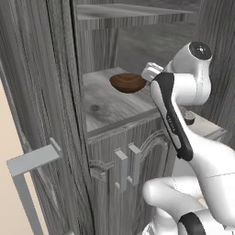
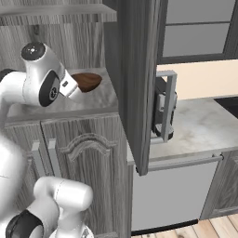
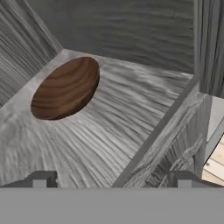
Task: Take the smaller bowl and place it next to the appetizer plate on the dining counter , and place the larger bowl next to the plate with cooked food.
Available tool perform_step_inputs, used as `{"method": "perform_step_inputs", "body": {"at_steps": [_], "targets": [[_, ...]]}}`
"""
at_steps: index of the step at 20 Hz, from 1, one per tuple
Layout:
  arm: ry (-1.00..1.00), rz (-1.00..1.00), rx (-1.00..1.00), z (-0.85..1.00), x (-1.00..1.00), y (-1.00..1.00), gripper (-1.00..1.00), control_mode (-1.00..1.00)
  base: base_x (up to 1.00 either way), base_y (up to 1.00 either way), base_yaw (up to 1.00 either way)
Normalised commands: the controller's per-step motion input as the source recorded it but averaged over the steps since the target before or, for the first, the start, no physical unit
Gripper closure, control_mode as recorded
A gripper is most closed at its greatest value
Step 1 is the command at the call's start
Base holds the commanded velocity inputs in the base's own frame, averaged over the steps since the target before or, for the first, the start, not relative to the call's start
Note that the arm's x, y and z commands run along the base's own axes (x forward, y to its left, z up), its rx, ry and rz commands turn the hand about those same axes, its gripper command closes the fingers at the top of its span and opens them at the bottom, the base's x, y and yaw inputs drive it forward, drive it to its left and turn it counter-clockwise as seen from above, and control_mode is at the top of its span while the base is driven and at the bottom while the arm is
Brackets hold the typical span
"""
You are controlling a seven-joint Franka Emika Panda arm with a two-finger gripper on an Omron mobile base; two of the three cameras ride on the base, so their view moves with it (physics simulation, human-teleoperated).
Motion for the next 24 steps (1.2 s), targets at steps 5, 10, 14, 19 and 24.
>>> {"method": "perform_step_inputs", "body": {"at_steps": [5, 10, 14, 19, 24], "targets": [[0.00, -0.04, 0.00, -0.28, 0.63, 0.00, -1.00, -1.00, 0.00, 0.00, 0.00], [0.00, -0.04, 0.00, -0.23, 0.66, 0.00, -1.00, -1.00, 0.00, 0.00, 0.00], [0.02, -0.05, 0.00, -0.17, 0.65, 0.00, -1.00, -1.00, 0.00, 0.00, 0.00], [0.02, -0.05, 0.00, -0.16, 0.59, 0.01, -1.00, -1.00, 0.00, 0.00, 0.00], [0.03, -0.05, 0.00, -0.14, 0.53, 0.00, -1.00, -1.00, 0.00, 0.00, 0.00]]}}
